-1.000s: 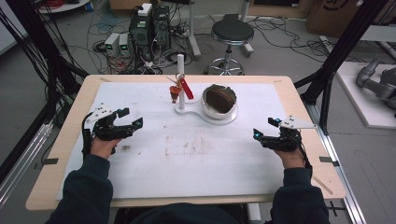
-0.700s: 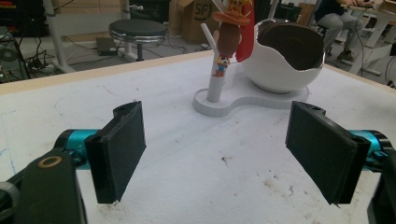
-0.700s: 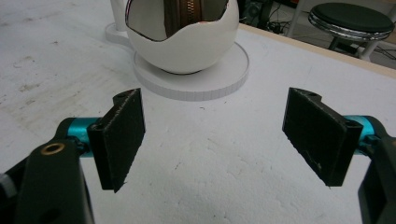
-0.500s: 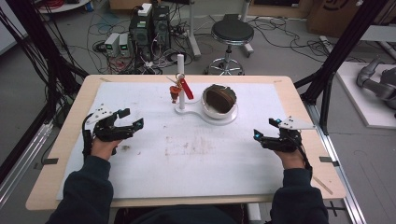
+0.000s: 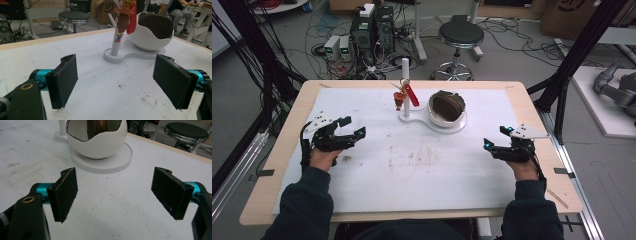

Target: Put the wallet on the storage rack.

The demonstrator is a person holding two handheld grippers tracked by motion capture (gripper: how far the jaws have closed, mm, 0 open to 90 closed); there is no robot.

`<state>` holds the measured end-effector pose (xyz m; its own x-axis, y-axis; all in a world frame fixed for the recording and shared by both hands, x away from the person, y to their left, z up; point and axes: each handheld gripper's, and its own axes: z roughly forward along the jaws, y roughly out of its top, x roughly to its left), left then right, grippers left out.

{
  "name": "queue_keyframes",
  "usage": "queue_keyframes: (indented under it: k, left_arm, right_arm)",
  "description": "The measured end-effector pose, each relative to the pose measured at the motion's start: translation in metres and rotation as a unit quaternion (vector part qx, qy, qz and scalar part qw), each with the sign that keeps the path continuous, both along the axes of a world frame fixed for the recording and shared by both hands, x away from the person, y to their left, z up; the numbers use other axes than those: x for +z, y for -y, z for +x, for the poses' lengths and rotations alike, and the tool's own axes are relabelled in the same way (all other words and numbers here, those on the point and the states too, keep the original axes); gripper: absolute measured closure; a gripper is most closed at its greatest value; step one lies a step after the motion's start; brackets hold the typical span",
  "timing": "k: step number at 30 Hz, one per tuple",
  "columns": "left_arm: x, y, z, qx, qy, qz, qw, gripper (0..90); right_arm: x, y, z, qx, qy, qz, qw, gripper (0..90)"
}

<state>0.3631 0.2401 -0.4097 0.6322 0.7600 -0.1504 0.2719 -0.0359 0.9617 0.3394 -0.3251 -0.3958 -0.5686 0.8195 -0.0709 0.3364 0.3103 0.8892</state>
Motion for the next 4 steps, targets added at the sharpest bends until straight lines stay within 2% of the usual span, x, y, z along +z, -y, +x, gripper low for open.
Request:
queue_keyframes:
  k: [4]
  left_arm:
    - [-0.0001,-0.0001,-0.0001,0.000,-0.001,0.000,1.0000,19.8]
  right_arm:
    - [-0.0001,0.0003,0.0004,0.002,-0.002,0.002,1.0000,21.6]
